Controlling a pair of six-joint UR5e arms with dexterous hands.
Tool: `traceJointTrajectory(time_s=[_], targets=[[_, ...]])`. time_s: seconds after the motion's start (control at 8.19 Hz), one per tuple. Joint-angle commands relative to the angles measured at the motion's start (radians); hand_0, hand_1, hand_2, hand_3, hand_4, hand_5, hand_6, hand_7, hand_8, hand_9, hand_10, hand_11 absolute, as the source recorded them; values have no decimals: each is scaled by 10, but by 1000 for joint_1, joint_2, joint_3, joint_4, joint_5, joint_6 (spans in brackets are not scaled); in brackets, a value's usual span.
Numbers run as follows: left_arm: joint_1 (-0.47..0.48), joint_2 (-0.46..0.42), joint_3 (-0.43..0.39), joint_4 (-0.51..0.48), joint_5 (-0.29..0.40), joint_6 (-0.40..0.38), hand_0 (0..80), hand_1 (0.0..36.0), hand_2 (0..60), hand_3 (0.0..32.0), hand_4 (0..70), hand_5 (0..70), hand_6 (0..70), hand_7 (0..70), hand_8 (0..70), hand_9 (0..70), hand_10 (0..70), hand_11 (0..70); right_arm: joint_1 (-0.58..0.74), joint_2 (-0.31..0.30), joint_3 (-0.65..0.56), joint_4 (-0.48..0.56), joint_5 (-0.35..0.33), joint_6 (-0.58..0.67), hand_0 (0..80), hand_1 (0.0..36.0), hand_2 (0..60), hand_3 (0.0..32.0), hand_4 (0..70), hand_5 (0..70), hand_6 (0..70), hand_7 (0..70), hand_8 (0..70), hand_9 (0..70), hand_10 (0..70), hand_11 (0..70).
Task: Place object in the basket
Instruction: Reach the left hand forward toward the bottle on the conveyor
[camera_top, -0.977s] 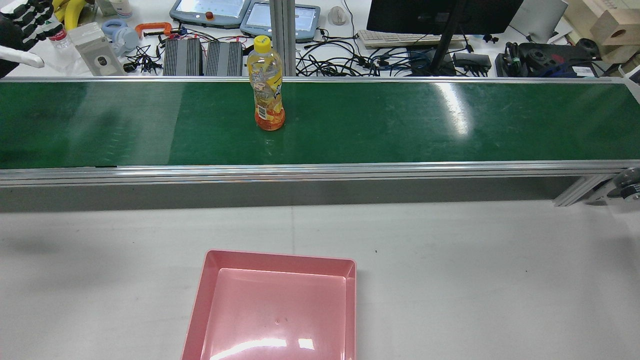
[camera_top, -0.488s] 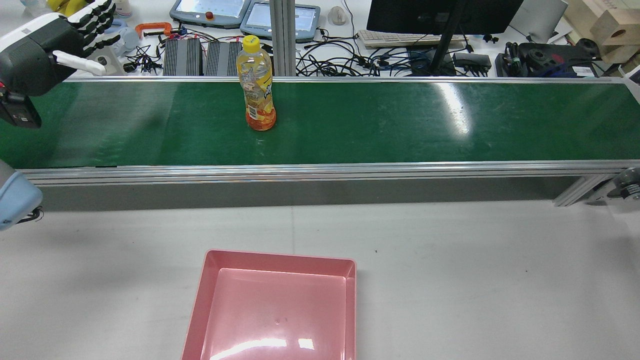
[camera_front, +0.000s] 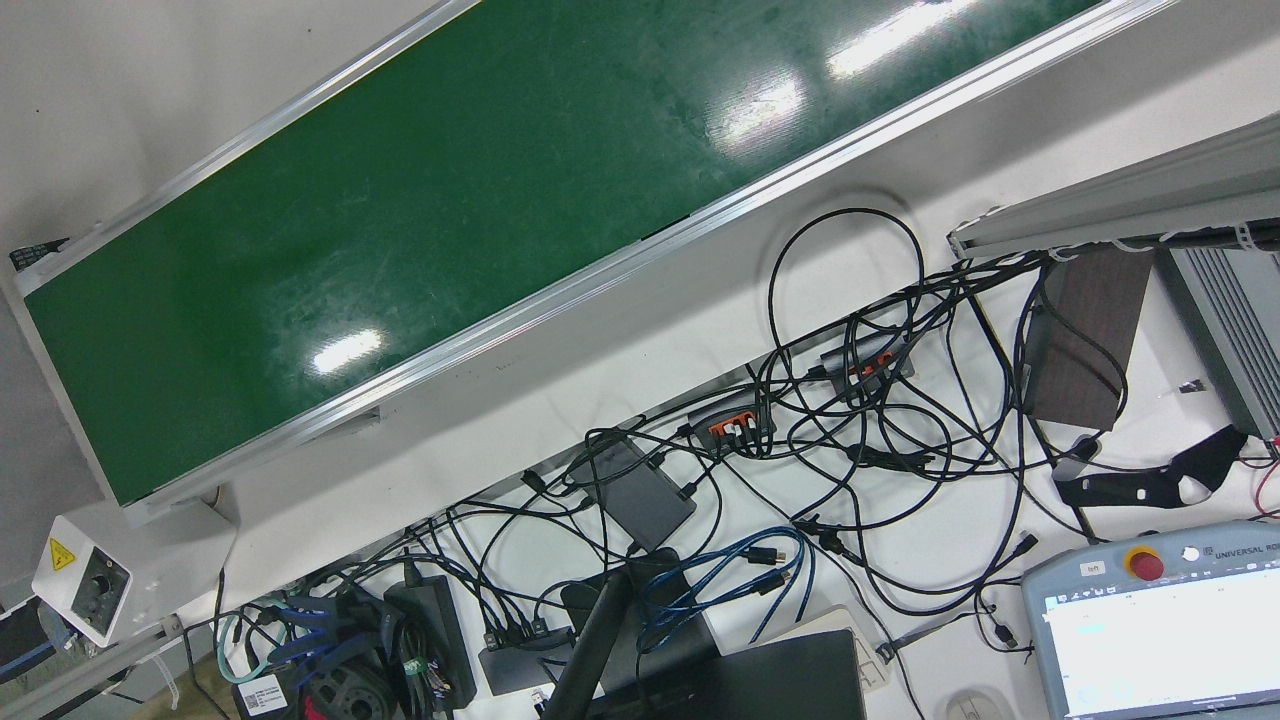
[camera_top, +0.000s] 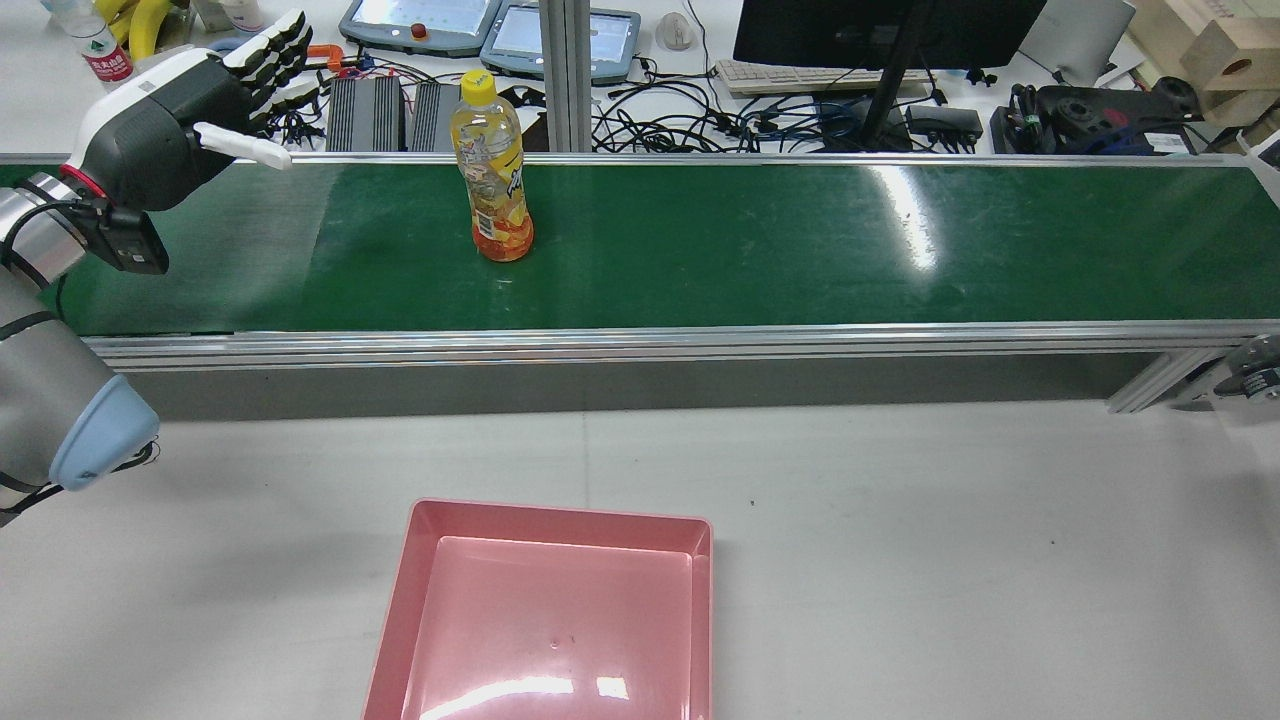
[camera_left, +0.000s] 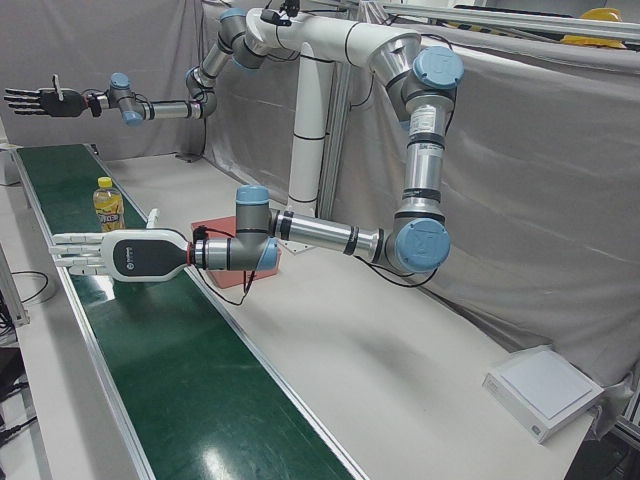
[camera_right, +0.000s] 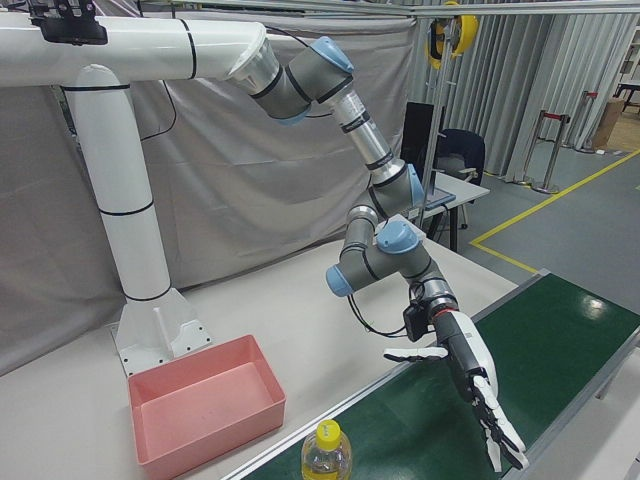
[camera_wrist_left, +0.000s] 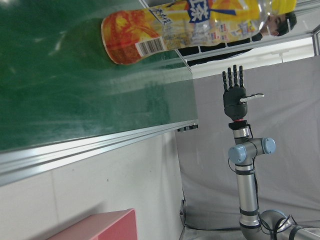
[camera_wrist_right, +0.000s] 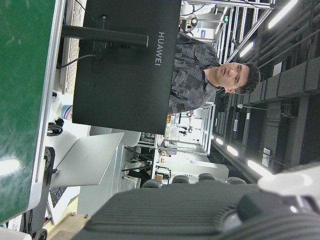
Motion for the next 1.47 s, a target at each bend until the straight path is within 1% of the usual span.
traceJointTrajectory(time_s=[0.0, 0.12, 0.37, 0.61, 0.98, 1.1, 1.22, 1.34], targets=[[10, -26, 0, -15, -20, 34, 487, 107, 0, 0, 0, 2, 0, 0, 0, 4, 58, 102, 0, 0, 0, 0, 0, 0, 0, 0, 0, 0, 0, 0, 0, 0, 0, 0, 0, 0], [10, -40, 16, -12, -44, 55, 480, 106, 0, 0, 0, 2, 0, 0, 0, 5, 57, 101, 0, 0, 0, 0, 0, 0, 0, 0, 0, 0, 0, 0, 0, 0, 0, 0, 0, 0], [11, -75, 75, -31, -48, 59, 479, 103, 0, 0, 0, 0, 0, 0, 0, 3, 54, 95, 0, 0, 0, 0, 0, 0, 0, 0, 0, 0, 0, 0, 0, 0, 0, 0, 0, 0], [53, -75, 100, -57, -51, 59, 477, 104, 0, 0, 0, 0, 0, 0, 0, 3, 57, 100, 0, 0, 0, 0, 0, 0, 0, 0, 0, 0, 0, 0, 0, 0, 0, 0, 0, 0], [77, -75, 100, -55, -52, 85, 486, 108, 0, 0, 0, 0, 0, 0, 0, 5, 58, 102, 0, 0, 0, 0, 0, 0, 0, 0, 0, 0, 0, 0, 0, 0, 0, 0, 0, 0], [106, -78, 100, -55, -54, 85, 486, 110, 0, 0, 0, 2, 0, 0, 0, 6, 57, 101, 0, 0, 0, 0, 0, 0, 0, 0, 0, 0, 0, 0, 0, 0, 0, 0, 0, 0], [128, -103, 102, -49, -54, 95, 486, 111, 0, 0, 0, 1, 0, 0, 0, 11, 59, 104, 0, 0, 1, 0, 0, 0, 0, 0, 0, 0, 0, 0, 0, 0, 0, 0, 0, 0], [140, -132, 102, -22, -54, 101, 487, 112, 0, 0, 0, 4, 0, 0, 0, 13, 58, 102, 0, 0, 0, 0, 0, 0, 0, 0, 0, 0, 0, 0, 0, 0, 0, 0, 0, 0]])
